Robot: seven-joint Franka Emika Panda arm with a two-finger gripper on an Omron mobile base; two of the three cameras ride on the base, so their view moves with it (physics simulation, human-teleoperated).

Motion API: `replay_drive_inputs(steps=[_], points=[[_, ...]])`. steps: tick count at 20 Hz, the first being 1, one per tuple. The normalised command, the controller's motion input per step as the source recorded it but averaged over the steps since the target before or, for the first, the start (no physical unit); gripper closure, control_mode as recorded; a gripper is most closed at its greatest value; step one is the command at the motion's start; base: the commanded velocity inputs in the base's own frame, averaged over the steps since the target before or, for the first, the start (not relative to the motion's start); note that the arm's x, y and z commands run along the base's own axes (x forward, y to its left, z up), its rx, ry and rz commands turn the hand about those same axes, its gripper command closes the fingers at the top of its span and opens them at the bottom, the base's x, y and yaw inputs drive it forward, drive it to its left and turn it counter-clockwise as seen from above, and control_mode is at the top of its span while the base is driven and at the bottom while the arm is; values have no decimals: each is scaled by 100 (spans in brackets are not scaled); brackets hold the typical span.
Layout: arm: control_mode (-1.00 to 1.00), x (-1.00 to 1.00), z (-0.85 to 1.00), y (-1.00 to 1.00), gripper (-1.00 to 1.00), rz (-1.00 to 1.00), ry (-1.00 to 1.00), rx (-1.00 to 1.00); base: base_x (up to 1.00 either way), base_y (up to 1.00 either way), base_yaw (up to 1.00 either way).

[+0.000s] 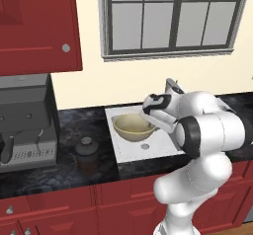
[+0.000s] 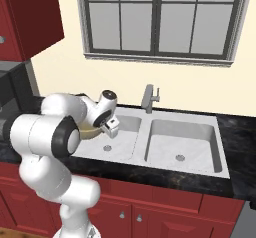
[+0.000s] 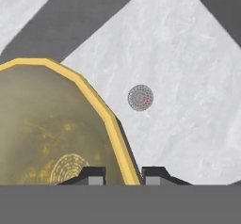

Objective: Place the bowl in the left basin and the jug in the right basin of the sink.

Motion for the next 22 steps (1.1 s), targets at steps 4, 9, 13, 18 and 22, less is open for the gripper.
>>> replay_drive_inputs(steps=[4, 9, 13, 18, 22], points=[[-100, 14, -36, -16, 100, 8, 1, -12, 0, 0, 0], [-100, 9, -27, -15, 100, 11, 2, -14, 0, 0, 0], [-100, 6, -22, -24, 100, 11, -6, -14, 0, 0, 0], [-100, 10, -8, -15, 100, 10, -7, -6, 0, 0, 0], [-100, 12, -3, -1, 100, 4, -8, 0, 0, 0, 0]])
